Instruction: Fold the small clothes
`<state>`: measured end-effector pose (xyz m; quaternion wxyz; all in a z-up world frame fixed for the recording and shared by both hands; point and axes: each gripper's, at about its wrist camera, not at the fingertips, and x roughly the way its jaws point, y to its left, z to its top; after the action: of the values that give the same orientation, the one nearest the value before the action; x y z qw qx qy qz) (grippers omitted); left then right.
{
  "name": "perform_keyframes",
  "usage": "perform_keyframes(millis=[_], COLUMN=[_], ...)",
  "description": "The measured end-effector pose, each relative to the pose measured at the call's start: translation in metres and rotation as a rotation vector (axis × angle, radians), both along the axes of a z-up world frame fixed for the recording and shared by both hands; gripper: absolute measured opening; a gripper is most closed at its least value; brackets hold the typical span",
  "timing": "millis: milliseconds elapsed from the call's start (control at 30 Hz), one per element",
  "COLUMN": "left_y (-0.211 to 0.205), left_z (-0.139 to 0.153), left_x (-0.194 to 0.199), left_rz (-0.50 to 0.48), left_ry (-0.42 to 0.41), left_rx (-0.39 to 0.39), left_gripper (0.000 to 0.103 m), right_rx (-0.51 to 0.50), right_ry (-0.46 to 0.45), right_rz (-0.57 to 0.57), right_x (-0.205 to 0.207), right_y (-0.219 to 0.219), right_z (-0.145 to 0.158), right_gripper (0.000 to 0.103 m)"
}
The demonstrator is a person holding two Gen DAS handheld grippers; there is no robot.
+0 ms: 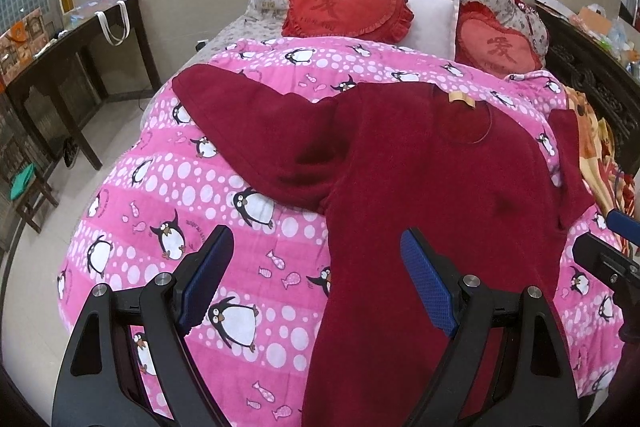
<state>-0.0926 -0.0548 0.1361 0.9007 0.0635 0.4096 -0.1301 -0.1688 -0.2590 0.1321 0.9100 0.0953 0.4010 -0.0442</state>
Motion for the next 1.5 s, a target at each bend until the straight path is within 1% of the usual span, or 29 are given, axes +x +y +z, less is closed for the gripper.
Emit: perform_keyframes(millis=[67, 133, 267, 500, 967, 1367, 1500], left_y=[-0.001, -0.002, -0.003, -0.003, -0.005, 0.006, 0.02], left_z=[-0.001, -0.003, -0.007, -0.016, -0.033, -0.049, -0.055], left_x=[0.001, 0.002, 0.005, 0.015, 0.037, 0.068, 0.086], left_rz=[-0.002, -0.001, -0.003, 0.001, 0.006, 0.04, 0.064], left_ry=[0.0, -0.005, -0.008, 0.015, 0.043, 0.072, 0.088], left_rx=[0.002, 0.007, 0.025, 0.019, 0.023, 0.008, -0.018], left_gripper=[0.086, 0.086, 0.086, 0.086, 0.086, 0.086, 0.086], right_rx=[0.014, -0.012, -0.011, -0.018, -0.005, 0.003, 0.014], right_ry=[-0.012, 0.009, 0.022, 0.027, 0.064, 0.085, 0.098], right_rz=[-0.005, -0.008, -0.007, 0.0, 0.024, 0.052, 0.069], right_x=[0.002, 0.005, 0.009, 0.019, 0.042, 0.071, 0.082], right_y=[-0.001, -0.002, -0.002, 0.002, 0.007, 0.017, 0.024], right_z=[-0.002, -0.005, -0.012, -0.019, -0.033, -0.05, -0.055], right_gripper=[0.103, 0.103, 0.103, 0.103, 0.103, 0.103, 0.103])
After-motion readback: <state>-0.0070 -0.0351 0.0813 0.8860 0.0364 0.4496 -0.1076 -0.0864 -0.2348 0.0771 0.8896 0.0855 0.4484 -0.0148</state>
